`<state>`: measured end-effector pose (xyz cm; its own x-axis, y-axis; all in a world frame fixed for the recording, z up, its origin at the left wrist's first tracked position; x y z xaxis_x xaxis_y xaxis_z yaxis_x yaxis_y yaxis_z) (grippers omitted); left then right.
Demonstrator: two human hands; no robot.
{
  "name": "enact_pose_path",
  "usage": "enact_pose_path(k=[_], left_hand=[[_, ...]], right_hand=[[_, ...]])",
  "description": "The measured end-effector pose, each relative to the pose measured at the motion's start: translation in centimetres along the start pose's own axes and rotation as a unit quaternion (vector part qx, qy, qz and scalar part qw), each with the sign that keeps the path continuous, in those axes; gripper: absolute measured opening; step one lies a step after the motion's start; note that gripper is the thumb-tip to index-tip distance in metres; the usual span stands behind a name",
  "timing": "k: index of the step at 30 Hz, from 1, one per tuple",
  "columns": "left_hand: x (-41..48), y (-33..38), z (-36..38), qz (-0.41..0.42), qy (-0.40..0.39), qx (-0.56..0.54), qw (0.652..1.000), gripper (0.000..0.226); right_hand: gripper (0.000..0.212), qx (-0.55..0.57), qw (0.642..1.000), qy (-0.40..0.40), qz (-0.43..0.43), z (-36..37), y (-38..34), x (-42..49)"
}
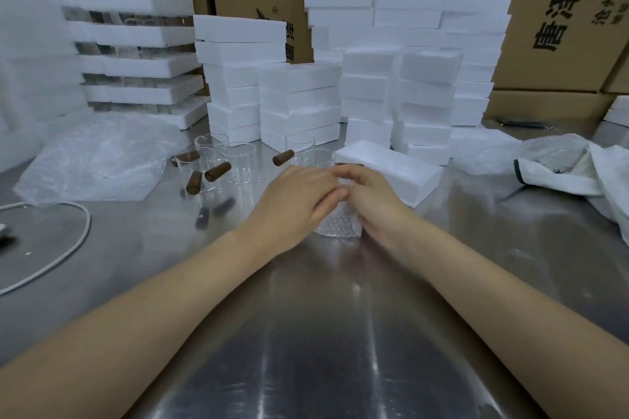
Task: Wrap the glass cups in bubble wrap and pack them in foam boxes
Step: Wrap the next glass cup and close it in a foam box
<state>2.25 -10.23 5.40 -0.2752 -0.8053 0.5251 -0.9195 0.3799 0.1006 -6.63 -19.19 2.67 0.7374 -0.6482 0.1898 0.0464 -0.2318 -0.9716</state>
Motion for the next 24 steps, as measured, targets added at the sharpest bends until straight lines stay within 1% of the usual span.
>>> enact_pose_path(k=[1,2,3,5,6,7,10,12,14,15,17,20,22,24], left_hand=[[0.1,-0.2,0.1,-0.01,-0.027,0.016,0.999,0.035],[0.2,-0.5,0.3,-0.021,-0.063,0.032,0.997,0.043],[0.2,-0.8,0.5,-0.035,-0.099,0.052,0.993,0.051],[0.6,-1.0,1.0,-0.055,-0.147,0.096,0.983,0.062],[1.0,-0.9,1.3,-0.059,-0.156,0.11,0.98,0.061],[1.2,-0.9,1.5,-0.06,-0.16,0.116,0.978,0.058],[1.3,-0.7,2.0,-0.056,-0.145,0.065,0.986,0.042],[0.7,-0.5,1.9,-0.032,-0.091,0.062,0.993,0.032],[0.1,-0.1,1.8,-0.015,-0.04,0.094,0.995,0.029],[0.0,0.0,1.8,-0.017,-0.031,0.102,0.994,0.029],[0.2,0.1,1.9,-0.025,-0.043,0.107,0.993,0.032],[0.6,0.6,1.6,-0.052,-0.064,0.074,0.994,0.033],[0.7,0.8,1.3,-0.074,-0.059,0.065,0.993,0.03],[0.7,1.0,1.1,-0.092,-0.066,0.074,0.991,0.031]], right_hand=[[0.036,0.009,1.0,-0.011,0.004,-0.1,0.2,0.0],[0.028,0.041,0.999,-0.025,0.013,-0.2,0.5,0.1],[0.024,0.099,0.994,-0.037,0.026,-0.4,0.7,0.1],[0.023,0.198,0.978,-0.042,0.046,-0.6,0.9,0.1],[0.021,0.195,0.979,-0.04,0.041,-0.7,0.9,0.1],[0.02,0.167,0.985,-0.039,0.034,-0.7,0.8,0.1],[0.022,0.048,0.998,-0.014,0.028,-0.8,0.4,0.1],[0.029,-0.024,0.999,0.007,0.039,-0.9,0.0,0.5],[0.032,-0.05,0.998,0.007,0.043,-0.7,-0.3,0.7],[0.033,-0.049,0.998,0.011,0.041,-0.6,-0.4,0.7],[0.033,-0.031,0.998,0.025,0.038,-0.7,-0.3,0.7],[0.027,0.014,0.999,0.025,0.04,-1.1,0.6,0.8],[0.025,0.063,0.997,0.003,0.044,-1.3,1.4,0.8],[0.027,0.147,0.987,-0.036,0.044,-1.4,1.8,0.6]])
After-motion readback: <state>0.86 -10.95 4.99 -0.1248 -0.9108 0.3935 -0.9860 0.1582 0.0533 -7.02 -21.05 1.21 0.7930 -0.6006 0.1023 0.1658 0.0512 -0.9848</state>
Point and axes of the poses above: each hand's wrist, its own x-axis towards the middle knuckle, its own z-axis out of the palm, y = z × x, the point moved 4 cm from there along x, towards the middle knuckle, and after that the axes turned 14 degrees about -y, right-handed, at the moved point
